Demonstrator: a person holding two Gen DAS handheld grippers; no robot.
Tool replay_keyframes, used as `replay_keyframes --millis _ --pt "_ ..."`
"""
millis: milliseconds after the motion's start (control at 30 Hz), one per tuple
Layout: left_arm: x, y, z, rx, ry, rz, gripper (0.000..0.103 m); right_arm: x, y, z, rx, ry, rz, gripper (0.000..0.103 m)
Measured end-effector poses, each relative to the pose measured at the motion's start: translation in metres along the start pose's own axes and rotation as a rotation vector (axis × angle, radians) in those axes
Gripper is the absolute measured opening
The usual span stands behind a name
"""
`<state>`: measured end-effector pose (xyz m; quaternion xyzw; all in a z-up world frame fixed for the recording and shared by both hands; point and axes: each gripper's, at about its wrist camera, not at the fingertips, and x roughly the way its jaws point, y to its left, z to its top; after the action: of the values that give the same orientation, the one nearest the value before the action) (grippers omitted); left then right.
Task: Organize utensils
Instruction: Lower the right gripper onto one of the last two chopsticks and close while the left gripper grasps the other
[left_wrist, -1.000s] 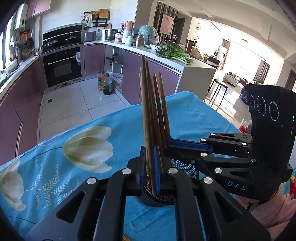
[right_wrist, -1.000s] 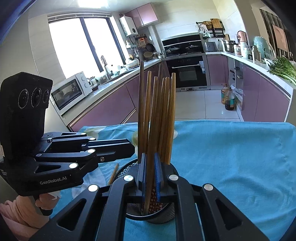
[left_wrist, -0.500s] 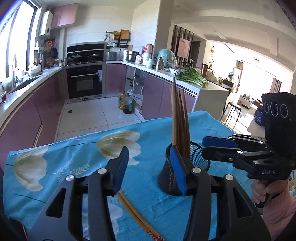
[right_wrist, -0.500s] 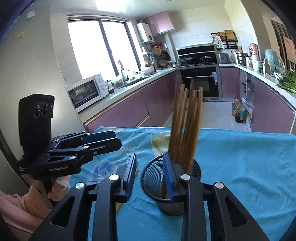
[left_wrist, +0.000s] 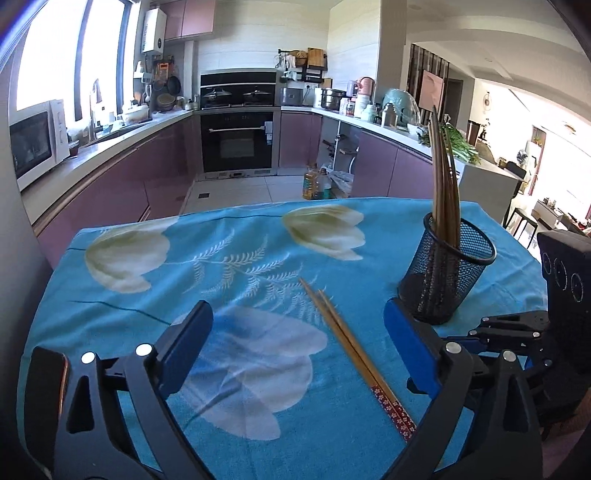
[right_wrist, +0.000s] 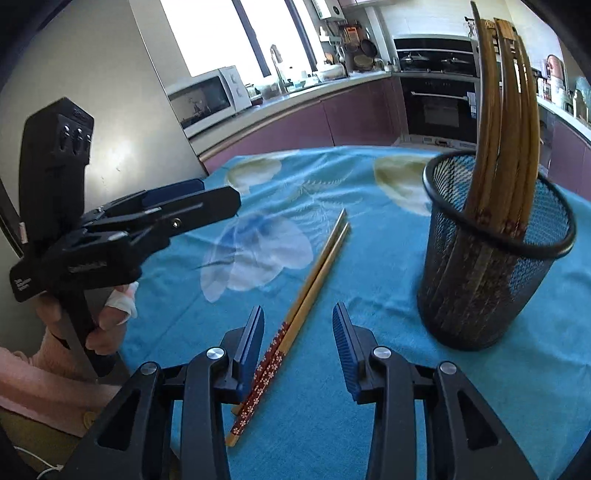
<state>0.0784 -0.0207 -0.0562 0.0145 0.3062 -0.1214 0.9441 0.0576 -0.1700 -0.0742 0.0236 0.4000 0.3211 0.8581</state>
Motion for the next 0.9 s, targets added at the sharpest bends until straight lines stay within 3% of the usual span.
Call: replay_keyframes --millis 200,900 --pt "0.011 -0.003 -0.012 0.026 0.047 0.063 0.092 0.011 0.006 -0.003 -0.011 0.028 -0.042 0.037" --pt "0.033 -0.011 -0.026 0.06 0.15 0.001 0.077 0.01 0.0 -0.007 0.002 0.054 -0.134 0.034"
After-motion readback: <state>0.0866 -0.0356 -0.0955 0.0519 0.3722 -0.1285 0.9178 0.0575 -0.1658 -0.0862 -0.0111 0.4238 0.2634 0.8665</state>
